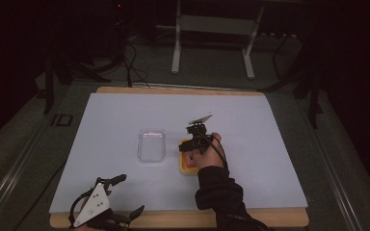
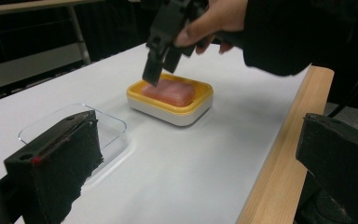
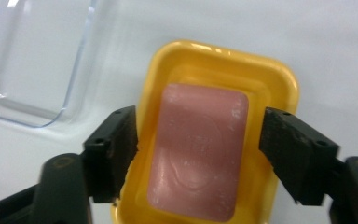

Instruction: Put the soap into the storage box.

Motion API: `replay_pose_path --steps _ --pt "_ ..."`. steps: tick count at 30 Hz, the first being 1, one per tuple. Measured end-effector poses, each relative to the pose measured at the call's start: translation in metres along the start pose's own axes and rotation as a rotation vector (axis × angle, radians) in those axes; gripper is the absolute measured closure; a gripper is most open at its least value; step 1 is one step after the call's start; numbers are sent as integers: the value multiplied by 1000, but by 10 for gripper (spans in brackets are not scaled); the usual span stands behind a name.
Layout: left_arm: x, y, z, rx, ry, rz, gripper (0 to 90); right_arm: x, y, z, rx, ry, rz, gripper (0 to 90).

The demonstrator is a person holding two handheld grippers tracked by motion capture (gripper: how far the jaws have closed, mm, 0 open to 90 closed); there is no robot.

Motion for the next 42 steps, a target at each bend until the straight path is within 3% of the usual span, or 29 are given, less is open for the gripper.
replay_pose_path --steps 4,8,17,23,30,37,42 --pt "0 0 0 -2 1 -2 3 -2 -14 2 -85 -46 44 146" --pt "0 1 -1 -3 -3 -1 3 -4 -26 8 -100 -113 93 133" --pt "1 2 -1 1 0 -14 3 7 -39 31 -141 -231 126 117" --pt "2 3 -1 -5 5 -20 3 22 -50 50 -150 -238 161 119" --pt "2 4 -2 -9 0 -20 3 40 -63 69 -116 -251 208 119" --pt "3 3 -1 -15 1 -24 3 60 -66 81 -136 -254 223 119" --pt "3 1 -2 -24 -7 -15 3 76 -71 93 -150 -244 272 132"
Point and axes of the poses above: each handheld gripper's, and its own axes: y roughly forward along the jaws, x roughly out of its underside, z roughly to its right, the point moved 3 cm from there along y, roughly forward along the jaws, and after that the axes turned 12 degrees about -y, right-handed, at the moved point
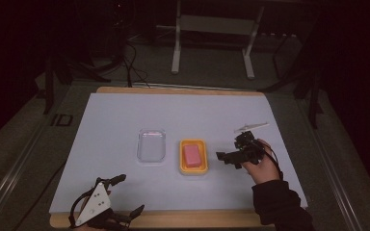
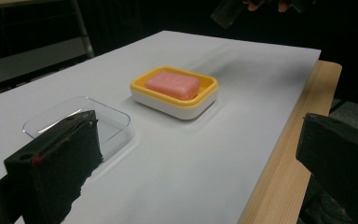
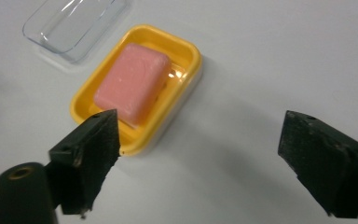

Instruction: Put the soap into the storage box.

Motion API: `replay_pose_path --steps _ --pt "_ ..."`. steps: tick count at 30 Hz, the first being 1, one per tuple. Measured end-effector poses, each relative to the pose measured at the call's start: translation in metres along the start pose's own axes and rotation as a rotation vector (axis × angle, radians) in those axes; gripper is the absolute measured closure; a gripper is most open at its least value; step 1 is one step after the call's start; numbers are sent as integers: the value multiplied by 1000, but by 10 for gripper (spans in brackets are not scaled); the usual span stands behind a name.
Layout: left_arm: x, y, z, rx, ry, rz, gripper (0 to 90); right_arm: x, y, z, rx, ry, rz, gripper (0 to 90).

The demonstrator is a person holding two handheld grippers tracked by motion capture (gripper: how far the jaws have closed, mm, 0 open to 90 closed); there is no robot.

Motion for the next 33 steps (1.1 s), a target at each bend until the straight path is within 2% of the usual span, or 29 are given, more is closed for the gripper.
replay_pose_path --steps 4,7,9,12,15,19,26,28,33 --pt "1 -1 1 -5 0 -1 3 16 -9 2 14 -30 22 132" --pt "2 -2 1 -5 2 -7 3 23 -11 4 19 -21 28 131" --pt "2 -3 2 -7 0 -5 3 34 -14 6 25 -20 35 132" --pt "2 -4 1 -11 -2 -5 3 44 -17 7 19 -5 55 132" --pt "3 -5 2 -13 -2 -7 3 54 -19 7 -1 -14 74 132" --pt "3 -5 2 -12 -5 -6 3 67 -20 7 4 -7 71 133" --pt "3 -5 2 -12 -5 -7 3 87 -26 9 48 -3 72 132" --pt "3 -5 2 -10 -4 -7 3 92 -27 9 47 -2 76 131" --pt "3 -6 2 -10 -6 -9 3 102 -34 10 83 -14 106 131"
Point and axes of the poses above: each handheld gripper's, and its own axes: y roughly forward along the jaws, x roughly out of its underside, z roughly to its right, the point moved 3 cm from there along y, roughly forward along the jaws, and after that the axes turned 12 degrees about -y, right-handed, at the moved point
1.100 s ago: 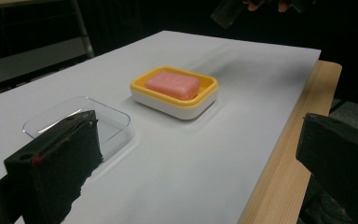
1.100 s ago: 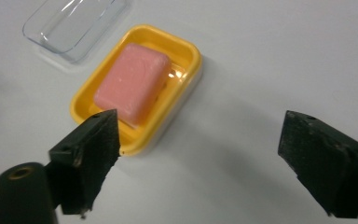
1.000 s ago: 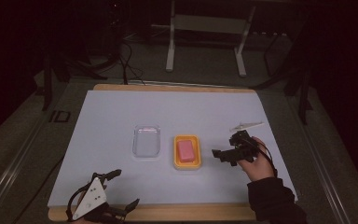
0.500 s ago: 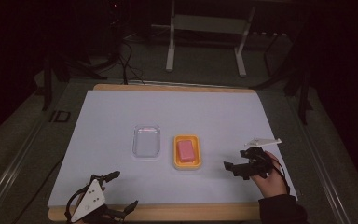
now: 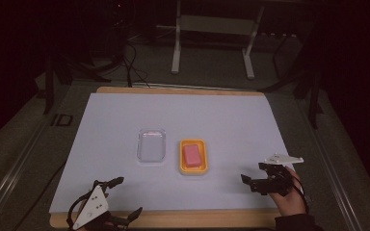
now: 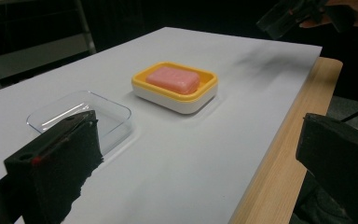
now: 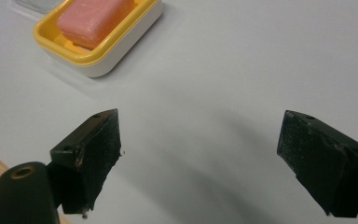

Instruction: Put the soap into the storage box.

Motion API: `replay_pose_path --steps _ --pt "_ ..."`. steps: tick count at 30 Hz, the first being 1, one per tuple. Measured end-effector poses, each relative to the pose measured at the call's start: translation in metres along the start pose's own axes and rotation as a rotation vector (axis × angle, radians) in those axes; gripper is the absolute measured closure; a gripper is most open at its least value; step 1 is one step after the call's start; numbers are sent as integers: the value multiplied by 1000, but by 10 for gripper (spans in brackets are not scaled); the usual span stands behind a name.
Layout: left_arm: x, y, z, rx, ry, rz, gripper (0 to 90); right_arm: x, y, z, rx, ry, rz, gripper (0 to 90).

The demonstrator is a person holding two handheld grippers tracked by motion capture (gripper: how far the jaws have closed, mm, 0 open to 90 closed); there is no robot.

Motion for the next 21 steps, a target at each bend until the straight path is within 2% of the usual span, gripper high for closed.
replay_pose_path --steps 2,4,8,11,21 --pt "0 0 0 1 -1 0 3 4 -3 0 15 -11 10 131" --pt "0 1 1 3 0 -3 3 9 -4 1 37 -28 -10 131" --pt "0 1 1 8 1 -7 3 16 -3 7 31 2 -19 132" --pt "0 2 1 11 2 -9 3 17 -1 9 32 7 -14 133" --pt "-1 0 0 10 -6 -1 3 19 7 8 15 -19 -43 134"
Point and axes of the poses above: each handheld gripper's, and its own axes: y roughly forward along the jaws, x roughly out of its underside, z roughly to its right, the point moved 3 cm from there along y, roughly forward along the jaws, and after that the axes turned 12 degrees about -y, right-handed, at the moved point
